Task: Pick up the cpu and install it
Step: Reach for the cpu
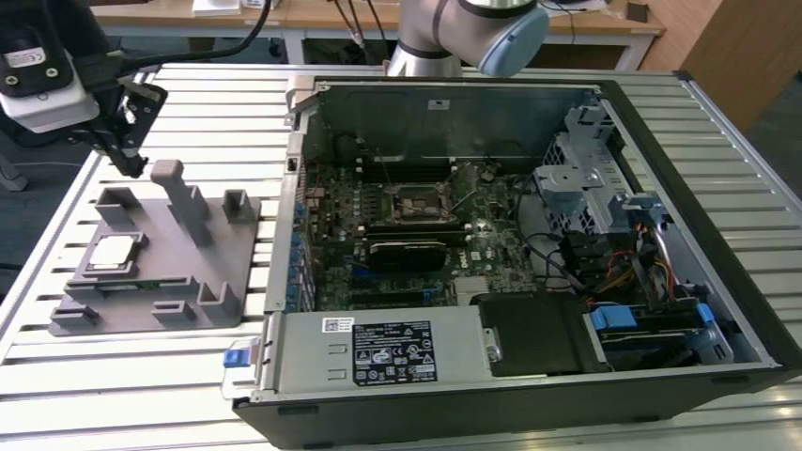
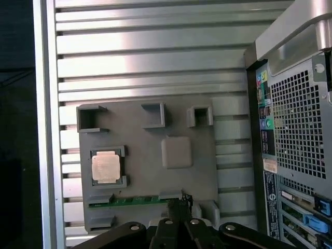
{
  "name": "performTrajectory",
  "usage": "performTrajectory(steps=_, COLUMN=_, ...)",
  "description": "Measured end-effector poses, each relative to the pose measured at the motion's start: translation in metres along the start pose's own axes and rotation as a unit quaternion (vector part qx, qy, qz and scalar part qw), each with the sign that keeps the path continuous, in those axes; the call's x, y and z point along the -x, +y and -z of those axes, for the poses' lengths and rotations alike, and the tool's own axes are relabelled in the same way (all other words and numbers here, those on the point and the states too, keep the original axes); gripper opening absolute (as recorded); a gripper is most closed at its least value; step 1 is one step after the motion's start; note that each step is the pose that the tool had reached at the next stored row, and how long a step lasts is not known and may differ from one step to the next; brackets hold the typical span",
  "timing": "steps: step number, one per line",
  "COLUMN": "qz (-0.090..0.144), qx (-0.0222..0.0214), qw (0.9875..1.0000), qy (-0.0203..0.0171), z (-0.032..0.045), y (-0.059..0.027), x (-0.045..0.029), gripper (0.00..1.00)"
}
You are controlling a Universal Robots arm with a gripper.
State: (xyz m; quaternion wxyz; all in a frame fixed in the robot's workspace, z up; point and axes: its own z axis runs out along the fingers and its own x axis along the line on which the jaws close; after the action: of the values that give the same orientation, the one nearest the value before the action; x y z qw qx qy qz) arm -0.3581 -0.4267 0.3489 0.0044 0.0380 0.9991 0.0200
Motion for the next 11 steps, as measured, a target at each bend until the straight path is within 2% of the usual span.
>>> performTrajectory(steps=3, qz=0.000, qx=-0.0001, qw=1.0000, qy=-0.0001, z=-0.0064, y=-0.0015, x=-0.0164, gripper=0.11)
performTrajectory(steps=8, qz=0.016, qx=0.0000, qw=0.9999, qy=0.0005, z=-0.0139, y=-0.0023, x=-0.0230, gripper=0.11)
performTrajectory(steps=11, qz=0.020, qx=0.0001, qw=0.9998, qy=0.0007, z=-0.0164, y=-0.0028, x=-0.0313, gripper=0.11)
